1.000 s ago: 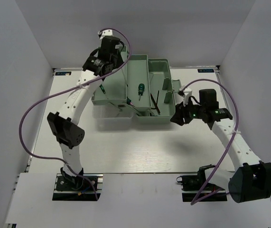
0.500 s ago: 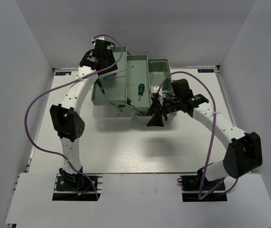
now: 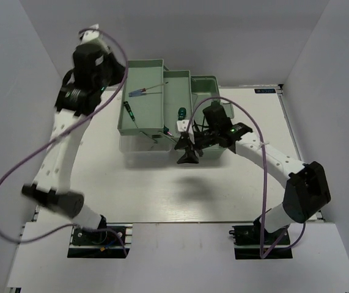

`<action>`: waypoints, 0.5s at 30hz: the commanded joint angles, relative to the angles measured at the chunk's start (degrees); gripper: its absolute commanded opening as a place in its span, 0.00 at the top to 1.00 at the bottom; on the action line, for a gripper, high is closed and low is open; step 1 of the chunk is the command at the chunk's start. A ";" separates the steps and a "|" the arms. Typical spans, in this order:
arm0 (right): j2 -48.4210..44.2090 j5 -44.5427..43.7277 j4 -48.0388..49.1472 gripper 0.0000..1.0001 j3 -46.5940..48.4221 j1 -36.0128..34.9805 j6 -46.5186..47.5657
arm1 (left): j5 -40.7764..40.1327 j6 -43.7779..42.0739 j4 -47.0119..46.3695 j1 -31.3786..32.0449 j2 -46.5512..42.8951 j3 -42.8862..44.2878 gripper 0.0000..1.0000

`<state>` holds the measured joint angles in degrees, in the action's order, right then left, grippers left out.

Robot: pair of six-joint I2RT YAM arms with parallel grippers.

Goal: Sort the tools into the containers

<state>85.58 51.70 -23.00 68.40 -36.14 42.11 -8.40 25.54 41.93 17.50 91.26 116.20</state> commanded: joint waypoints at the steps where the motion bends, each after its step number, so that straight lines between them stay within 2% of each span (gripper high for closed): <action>1: 2.39 -5.20 8.04 0.38 2.00 -2.44 6.58 | -2.49 -1.28 0.87 -0.01 -13.36 -10.26 0.99; 2: 3.09 -5.64 9.89 0.43 2.09 -3.14 7.98 | -4.76 -0.67 1.48 -0.01 -16.26 -16.38 0.92; 3: 4.49 -7.56 10.60 0.45 2.26 -3.67 9.38 | -6.00 -0.67 2.01 -0.01 -22.12 -19.49 0.80; 4: 4.94 -8.19 12.61 0.46 2.44 -4.11 9.83 | -8.19 0.29 2.71 -0.01 -24.88 -25.70 0.56; 7: 6.79 -12.14 15.35 0.51 2.61 -6.13 10.71 | -9.78 4.42 5.44 -0.01 -34.88 -37.83 0.33; 10: 6.80 -13.73 16.41 0.51 2.44 -7.54 11.33 | -8.57 9.52 6.14 -0.01 -40.53 -46.47 0.32; 12: 6.27 -13.82 16.94 0.51 1.12 -7.80 11.50 | -8.56 11.98 6.67 -0.01 -44.41 -49.22 0.34; 13: 4.96 -13.91 16.68 0.52 0.08 -8.41 11.42 | -7.86 11.99 6.67 -0.01 -45.37 -51.32 0.39; 14: 4.34 -14.00 15.63 0.52 -0.72 -8.51 11.33 | -6.99 11.99 5.45 -0.01 -47.12 -52.38 0.58; 15: 3.98 -13.82 15.01 0.52 -1.60 -8.51 11.24 | -6.98 11.99 4.92 -0.01 -47.75 -53.26 0.68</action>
<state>92.66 38.63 -9.67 68.29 -44.05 51.75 -15.90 34.94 47.83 17.47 46.54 64.79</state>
